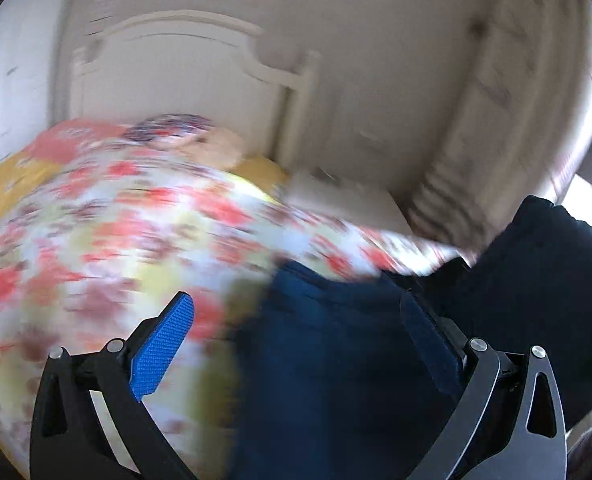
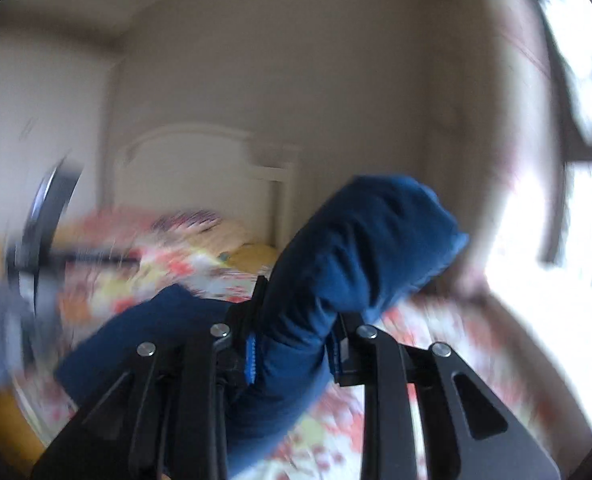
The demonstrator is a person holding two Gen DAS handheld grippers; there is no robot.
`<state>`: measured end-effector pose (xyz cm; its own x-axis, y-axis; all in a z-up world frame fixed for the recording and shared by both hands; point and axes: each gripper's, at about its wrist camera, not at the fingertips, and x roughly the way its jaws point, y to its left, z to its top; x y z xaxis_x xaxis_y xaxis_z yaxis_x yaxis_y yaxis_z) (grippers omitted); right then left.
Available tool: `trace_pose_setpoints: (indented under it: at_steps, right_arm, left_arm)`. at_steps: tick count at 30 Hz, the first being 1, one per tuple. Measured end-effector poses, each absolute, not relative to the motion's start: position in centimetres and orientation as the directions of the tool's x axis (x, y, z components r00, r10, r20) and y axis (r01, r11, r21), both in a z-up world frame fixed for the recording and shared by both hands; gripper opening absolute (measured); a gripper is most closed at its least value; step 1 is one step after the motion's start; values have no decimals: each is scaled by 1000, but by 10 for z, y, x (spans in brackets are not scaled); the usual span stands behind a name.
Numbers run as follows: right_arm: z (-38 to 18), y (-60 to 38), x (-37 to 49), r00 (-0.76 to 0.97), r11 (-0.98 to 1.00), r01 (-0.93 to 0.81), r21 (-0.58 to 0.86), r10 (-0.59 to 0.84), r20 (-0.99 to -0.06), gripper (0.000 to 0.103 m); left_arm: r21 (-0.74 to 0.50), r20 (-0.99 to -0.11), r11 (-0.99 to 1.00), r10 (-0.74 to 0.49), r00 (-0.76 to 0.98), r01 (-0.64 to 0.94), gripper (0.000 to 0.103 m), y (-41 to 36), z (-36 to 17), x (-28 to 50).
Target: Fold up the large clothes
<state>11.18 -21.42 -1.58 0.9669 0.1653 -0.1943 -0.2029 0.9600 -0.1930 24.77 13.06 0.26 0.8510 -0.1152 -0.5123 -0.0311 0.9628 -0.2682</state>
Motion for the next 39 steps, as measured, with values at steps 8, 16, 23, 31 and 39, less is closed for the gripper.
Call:
trace_pose_setpoints:
  at_steps: [8, 16, 23, 31, 39]
  right_arm:
    - [-147, 0, 128, 838, 414, -543, -731, 206, -506, 35]
    - [-139, -21, 103, 870, 415, -487, -769, 306, -386, 21]
    - [-166, -33, 103, 839, 304, -523, -796, 349, -418, 31]
    - [-155, -51, 69, 750, 363, -649, -668, 450, -484, 73]
    - [-89, -108, 104, 666, 607, -738, -295, 589, -458, 37]
  left_arm:
    - [-285, -552, 936, 14, 834, -205, 99, 223, -16, 208]
    - [-218, -522, 976, -100, 847, -19, 99, 178, 4, 222]
    - [-131, -506, 967, -255, 824, 220, 99, 98, 42, 252]
    - [140, -734, 947, -97, 672, 290, 99, 24, -25, 345]
    - [-180, -704, 935, -340, 624, 306, 99, 76, -75, 361]
